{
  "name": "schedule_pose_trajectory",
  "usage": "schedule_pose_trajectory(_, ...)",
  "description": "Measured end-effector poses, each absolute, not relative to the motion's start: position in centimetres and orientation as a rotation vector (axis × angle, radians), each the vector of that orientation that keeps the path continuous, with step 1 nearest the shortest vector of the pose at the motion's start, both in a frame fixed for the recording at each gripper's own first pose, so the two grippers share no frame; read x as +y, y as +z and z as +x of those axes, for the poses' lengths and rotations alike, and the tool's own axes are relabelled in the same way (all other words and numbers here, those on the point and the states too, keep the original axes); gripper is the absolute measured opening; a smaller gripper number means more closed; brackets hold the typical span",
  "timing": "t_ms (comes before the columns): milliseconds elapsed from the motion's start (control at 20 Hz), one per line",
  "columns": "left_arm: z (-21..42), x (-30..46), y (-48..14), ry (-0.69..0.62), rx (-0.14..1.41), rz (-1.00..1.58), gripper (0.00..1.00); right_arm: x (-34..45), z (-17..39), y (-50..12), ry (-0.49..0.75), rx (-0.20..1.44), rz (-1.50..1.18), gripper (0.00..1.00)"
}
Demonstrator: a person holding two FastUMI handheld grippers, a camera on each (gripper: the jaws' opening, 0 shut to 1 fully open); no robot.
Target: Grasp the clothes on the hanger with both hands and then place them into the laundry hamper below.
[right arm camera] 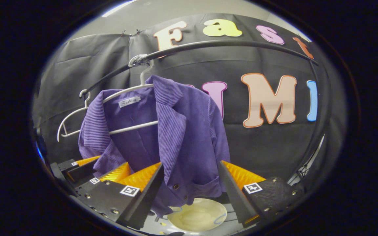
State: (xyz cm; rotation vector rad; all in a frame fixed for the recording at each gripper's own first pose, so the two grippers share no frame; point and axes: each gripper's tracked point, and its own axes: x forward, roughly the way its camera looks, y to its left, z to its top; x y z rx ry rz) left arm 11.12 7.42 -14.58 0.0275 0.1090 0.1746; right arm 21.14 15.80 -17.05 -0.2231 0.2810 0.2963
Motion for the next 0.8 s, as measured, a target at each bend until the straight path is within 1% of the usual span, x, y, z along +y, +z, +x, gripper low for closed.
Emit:
schedule_pose_trajectory(50,11.4,7.5,-14.9,0.164,0.126,0.033,0.73,16.3,21.5,-17.4,0.304,0.29,-0.228,0.99)
schedule_pose_trajectory(150,12.0,8.5,-15.9,0.173,0.165,0.027,0.59,17.4,22.2,-18.1,0.317,0.302,-0.231,0.99)
schedule_pose_trajectory(200,12.3,9.0,-16.0,0.178,0.171,0.017,0.51,17.8,22.6,-18.3,0.327,0.309,-0.225,0.94)
schedule_pose_trajectory(300,12.7,9.0,-15.9,0.147,0.166,0.022,0.38,18.6,23.2,-18.7,0.335,0.315,-0.217,0.94)
schedule_pose_trajectory(350,12.8,8.9,-15.8,0.123,0.16,0.031,0.27,19.0,23.7,-18.9,0.337,0.319,-0.216,0.99)
schedule_pose_trajectory(400,12.8,8.9,-15.8,0.105,0.162,0.036,0.23,19.6,24.3,-19.2,0.336,0.324,-0.216,0.99)
schedule_pose_trajectory(450,12.9,8.7,-15.8,0.082,0.16,0.025,0.19,20.1,24.8,-19.4,0.338,0.33,-0.213,0.94)
schedule_pose_trajectory(500,13.0,8.5,-15.9,0.06,0.172,0.007,0.18,20.5,25.3,-19.5,0.339,0.33,-0.207,0.99)
schedule_pose_trajectory(550,13.0,8.7,-16.3,0.048,0.19,-0.001,0.14,20.9,25.9,-19.6,0.338,0.33,-0.201,0.94)
schedule_pose_trajectory(600,13.0,9.1,-16.2,0.048,0.192,-0.004,0.09,21.0,26.3,-19.8,0.329,0.332,-0.199,0.99)
schedule_pose_trajectory(650,12.9,9.4,-16.3,0.048,0.201,-0.001,0.11,21.3,26.9,-19.9,0.324,0.335,-0.196,0.94)
schedule_pose_trajectory(700,12.9,9.5,-16.2,0.042,0.202,0.006,0.08,21.5,27.5,-20.1,0.322,0.34,-0.192,0.94)
schedule_pose_trajectory(750,12.7,9.5,-16.2,0.034,0.199,0.015,0.05,21.9,27.9,-20.3,0.325,0.345,-0.194,1.0)
schedule_pose_trajectory(800,12.6,9.4,-16.1,0.015,0.191,0.016,0.04,22.0,28.5,-20.3,0.321,0.341,-0.199,0.94)
